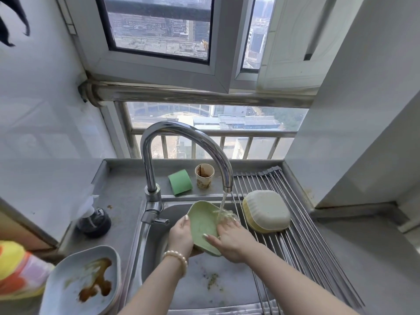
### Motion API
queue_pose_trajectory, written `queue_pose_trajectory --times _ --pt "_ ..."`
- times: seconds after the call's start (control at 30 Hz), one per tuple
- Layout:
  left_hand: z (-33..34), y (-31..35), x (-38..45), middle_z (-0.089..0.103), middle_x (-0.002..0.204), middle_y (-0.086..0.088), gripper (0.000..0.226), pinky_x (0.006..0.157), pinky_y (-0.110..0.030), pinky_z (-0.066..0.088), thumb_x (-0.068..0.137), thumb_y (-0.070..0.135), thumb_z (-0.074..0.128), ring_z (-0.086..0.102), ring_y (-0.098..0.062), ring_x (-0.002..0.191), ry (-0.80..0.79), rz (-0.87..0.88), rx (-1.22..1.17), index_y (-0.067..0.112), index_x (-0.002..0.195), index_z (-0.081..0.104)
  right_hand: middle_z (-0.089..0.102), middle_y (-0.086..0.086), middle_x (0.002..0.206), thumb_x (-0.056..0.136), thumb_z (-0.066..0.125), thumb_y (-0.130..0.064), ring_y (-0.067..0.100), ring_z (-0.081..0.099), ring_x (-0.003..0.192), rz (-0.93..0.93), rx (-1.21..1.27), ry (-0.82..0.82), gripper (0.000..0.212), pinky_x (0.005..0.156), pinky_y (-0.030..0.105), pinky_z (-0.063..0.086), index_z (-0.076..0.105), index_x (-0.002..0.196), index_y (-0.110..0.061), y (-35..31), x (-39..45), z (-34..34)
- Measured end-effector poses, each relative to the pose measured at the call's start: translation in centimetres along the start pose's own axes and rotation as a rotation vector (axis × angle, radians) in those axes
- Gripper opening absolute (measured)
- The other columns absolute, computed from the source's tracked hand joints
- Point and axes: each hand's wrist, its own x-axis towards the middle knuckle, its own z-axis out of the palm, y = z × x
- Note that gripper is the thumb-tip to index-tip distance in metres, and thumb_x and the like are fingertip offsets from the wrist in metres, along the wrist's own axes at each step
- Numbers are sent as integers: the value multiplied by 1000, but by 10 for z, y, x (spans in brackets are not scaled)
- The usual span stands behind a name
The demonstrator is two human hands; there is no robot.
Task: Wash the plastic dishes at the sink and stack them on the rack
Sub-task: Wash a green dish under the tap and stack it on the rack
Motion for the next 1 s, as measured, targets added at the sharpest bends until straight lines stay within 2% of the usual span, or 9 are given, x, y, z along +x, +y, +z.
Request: queue_pose_trajectory --times 0.17,0.3,0.43,0.5,0.6,0.73,0.83,0.9,1.0 --pt "-3 -8 -9 73 97 -9 33 54 -38 57 104 30 37 69 -25 81 -178 -165 -142 16 106 66 -16 10 158 88 4 -73 22 -14 146 13 136 -95 91 117 40 -8 -7 152 -9 -32 17 -9" --pt "0 -13 -9 54 138 0 42 91 -41 52 99 38 40 53 -21 125 -310 -211 -284 19 135 51 -23 11 156 94 12 -66 20 -19 145 5 280 -127 85 118 36 -10 -12 151 -7 -54 22 -9" --pt "7 -15 -3 32 153 -5 60 118 -41 17 102 46 22 27 -25 143 -184 -346 -657 10 150 28 -14 10 158 97 16 -60 20 -13 146 -67 319 -178 79 119 33 -8 -10 152 -9 -65 15 -7" --pt "7 -16 2 52 137 -16 64 107 -42 37 99 51 29 49 -29 126 -168 -359 -587 6 144 38 -3 10 160 99 22 -55 24 -3 148 -125 324 -198 73 120 34 -2 -6 153 -13 -65 4 -7" --pt "5 -12 12 66 84 -22 51 61 -38 56 99 44 41 66 -30 66 -145 -237 -403 1 120 57 27 13 153 100 39 -43 29 22 142 -183 239 -127 57 115 39 19 24 148 -17 -54 -13 -6" --pt "8 6 15 65 89 -19 32 73 -49 54 104 33 35 64 -33 74 -119 -159 -303 9 102 56 58 5 127 95 51 -26 27 51 118 -205 27 202 32 93 38 46 54 126 -17 -28 -26 3" --pt "9 13 19 62 84 -15 31 59 -37 54 105 26 32 60 -28 70 -98 -157 -170 10 93 56 65 -6 68 79 58 -32 16 61 66 -224 108 550 16 58 21 45 66 74 -20 -7 -26 20" --pt "12 16 20 60 83 -14 26 53 -27 49 103 19 36 56 -22 66 -116 -162 -124 9 96 59 61 -4 61 79 64 -29 9 51 59 -175 383 609 15 54 20 34 65 67 -19 0 -27 22" --pt "21 21 25 56 89 -8 22 64 -30 42 98 16 45 51 -19 73 -85 -78 -56 9 116 56 59 1 61 83 70 -8 7 49 61 -60 980 564 22 59 25 39 66 64 -19 -6 -29 10"
